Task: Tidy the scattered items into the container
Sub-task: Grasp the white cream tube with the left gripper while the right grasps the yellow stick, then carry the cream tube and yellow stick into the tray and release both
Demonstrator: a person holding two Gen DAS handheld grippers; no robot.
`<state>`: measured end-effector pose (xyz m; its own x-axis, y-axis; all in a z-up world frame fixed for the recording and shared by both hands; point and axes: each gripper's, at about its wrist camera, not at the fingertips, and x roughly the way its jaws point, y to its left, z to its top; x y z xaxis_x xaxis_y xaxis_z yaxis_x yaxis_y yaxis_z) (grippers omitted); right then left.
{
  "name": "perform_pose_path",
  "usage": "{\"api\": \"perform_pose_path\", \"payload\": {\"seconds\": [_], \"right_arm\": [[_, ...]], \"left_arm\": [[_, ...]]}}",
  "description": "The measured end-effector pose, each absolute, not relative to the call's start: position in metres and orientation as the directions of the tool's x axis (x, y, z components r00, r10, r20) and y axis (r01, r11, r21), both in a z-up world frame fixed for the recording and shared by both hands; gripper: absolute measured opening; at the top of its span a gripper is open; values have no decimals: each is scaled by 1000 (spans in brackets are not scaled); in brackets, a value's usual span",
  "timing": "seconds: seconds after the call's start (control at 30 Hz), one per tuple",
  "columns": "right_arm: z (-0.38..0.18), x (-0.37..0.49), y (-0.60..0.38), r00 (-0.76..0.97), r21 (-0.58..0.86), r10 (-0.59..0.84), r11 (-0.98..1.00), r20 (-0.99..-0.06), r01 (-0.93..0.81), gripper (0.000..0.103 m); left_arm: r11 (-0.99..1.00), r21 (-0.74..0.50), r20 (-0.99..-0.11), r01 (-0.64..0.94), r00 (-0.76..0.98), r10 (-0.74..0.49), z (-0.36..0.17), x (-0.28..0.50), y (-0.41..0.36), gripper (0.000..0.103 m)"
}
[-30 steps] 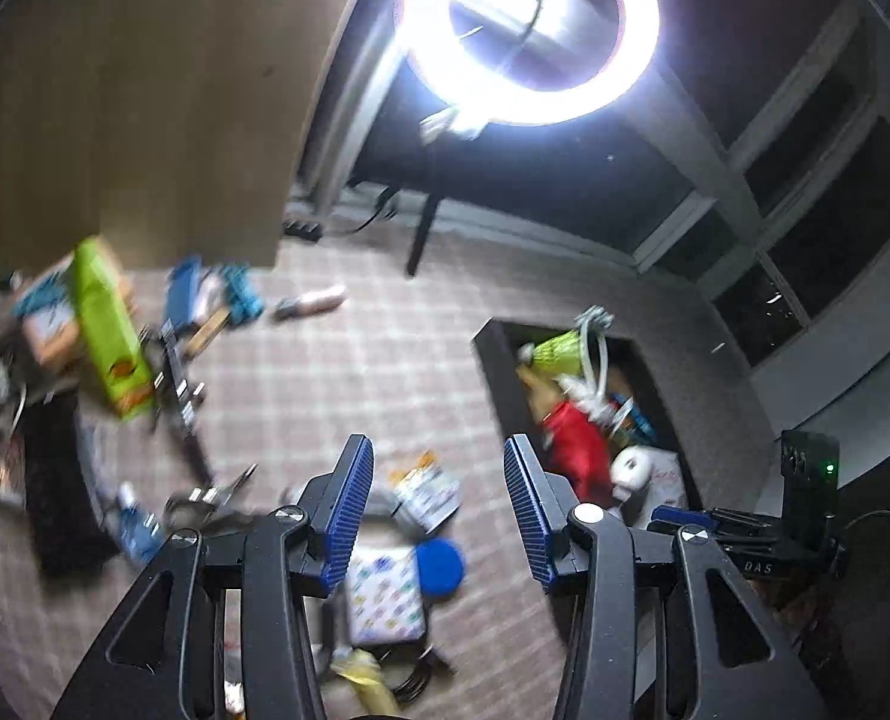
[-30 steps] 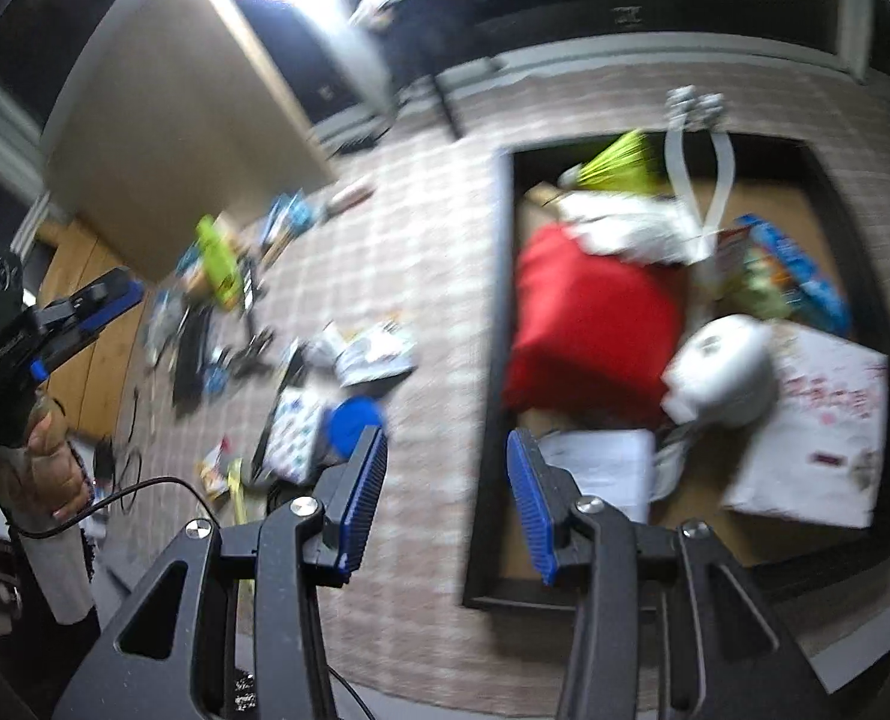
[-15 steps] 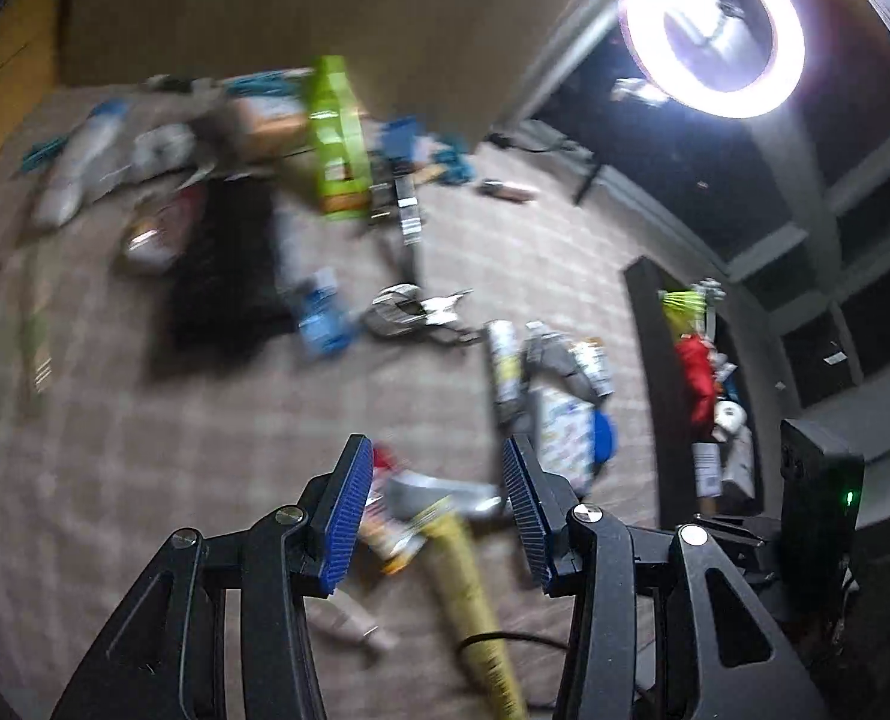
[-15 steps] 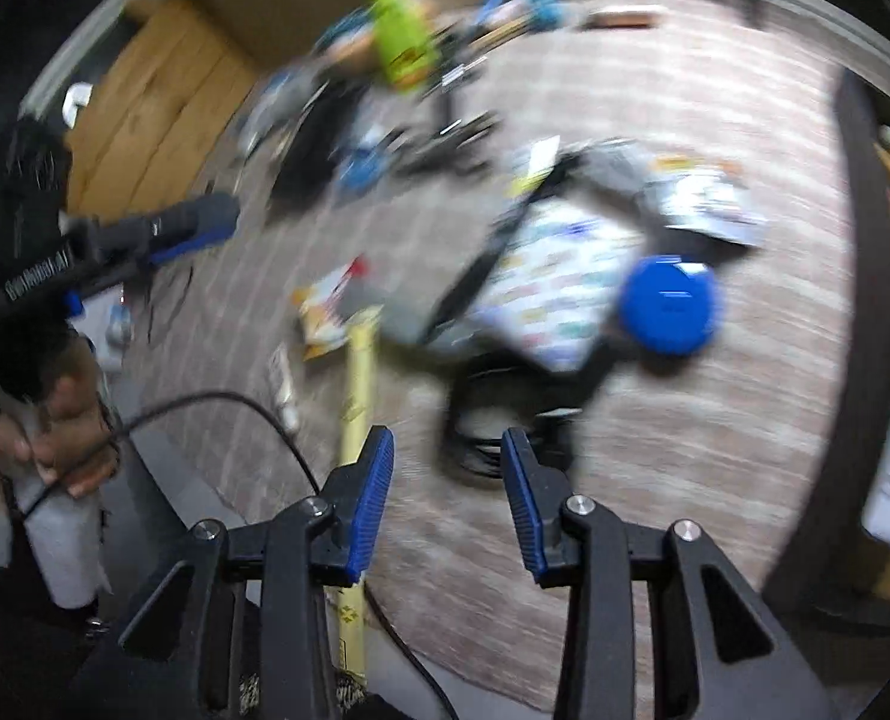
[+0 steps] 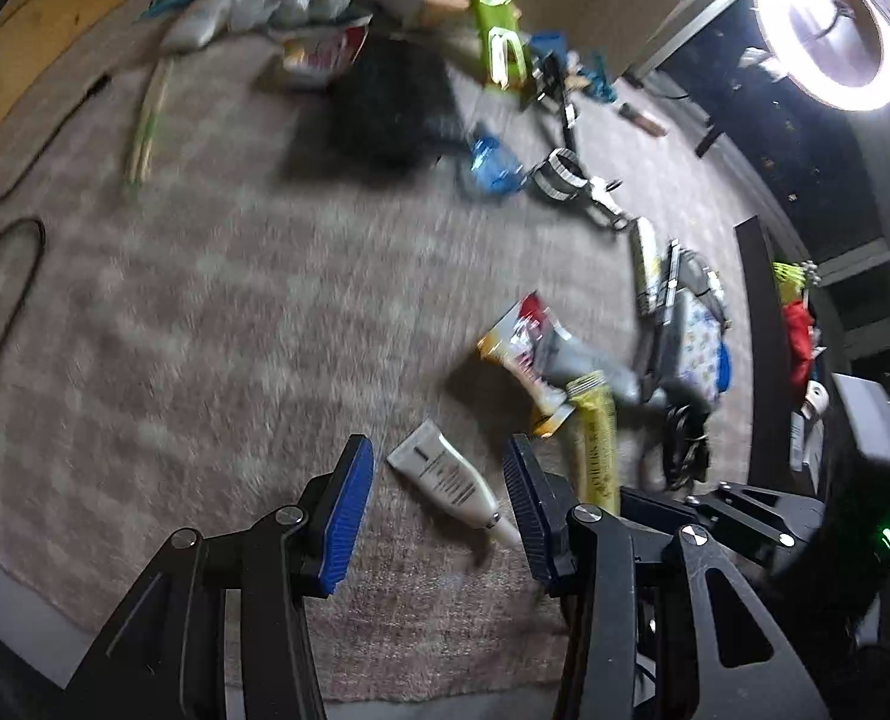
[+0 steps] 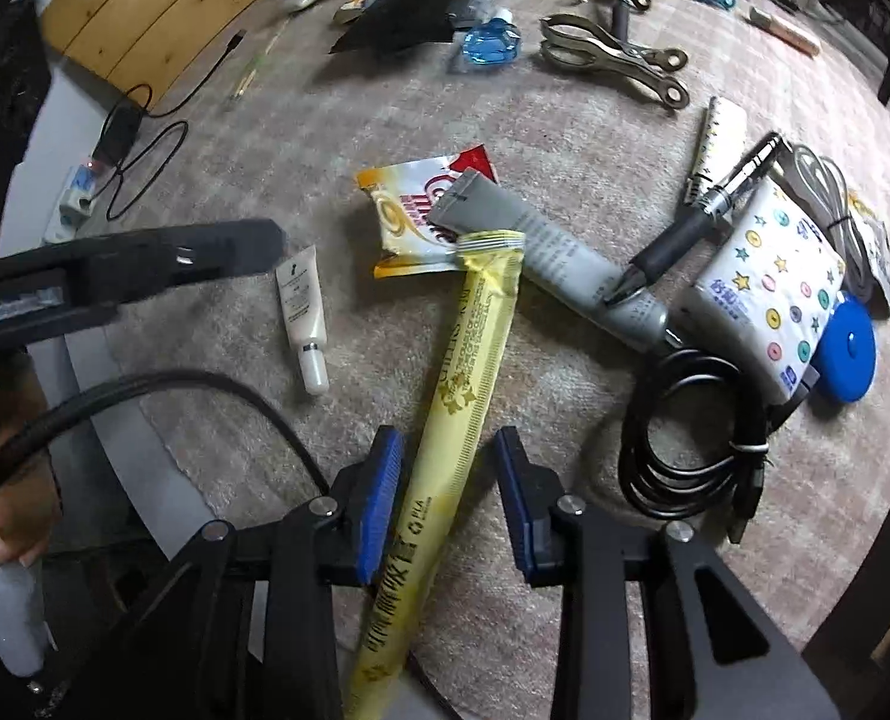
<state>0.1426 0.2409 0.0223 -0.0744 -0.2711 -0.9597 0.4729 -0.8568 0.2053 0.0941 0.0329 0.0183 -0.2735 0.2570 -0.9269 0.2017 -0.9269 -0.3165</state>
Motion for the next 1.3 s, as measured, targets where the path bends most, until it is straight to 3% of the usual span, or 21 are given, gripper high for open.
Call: {"api": "perform_pose_path", "payload": {"seconds": [0.07, 0.17, 0.33, 0.5, 0.6, 0.77, 0.97, 1.3], "right_arm": [[22, 146, 242, -103, 166, -246, -855, -964, 491, 16], [21, 145, 258, -85, 205, -270, -869, -959, 451, 12], [24, 148, 294, -84, 268, -320, -888, -944, 374, 11], [39, 149, 315, -117, 298, -357, -888, -927, 351, 11], [51, 151, 326, -138, 313, -379, -883, -915, 349, 11], [70, 148, 343, -167, 364, -430, -875, -887, 321, 11], [95, 137, 378, -233, 416, -475, -871, -848, 263, 11], [144, 120, 470, -387, 374, -404, -915, -829, 153, 11]], "left_arm": [[-925, -309, -933, 219, -258, 251, 10, 94, 36, 43], [-934, -279, -941, 222, -255, 220, 8, 94, 43, 44], [-946, -234, -958, 224, -221, 185, 8, 93, 61, 44], [-975, -106, -982, 195, -177, 72, 7, 96, 88, 44], [-984, -34, -984, 177, -179, 2, 7, 97, 96, 25], [-964, -111, -978, 242, -202, 62, 12, 106, 78, 16], [-946, -172, -953, 276, -291, 88, 47, 119, 67, 16], [-979, -184, -895, 84, -426, 131, 120, 78, 142, 16]]}}
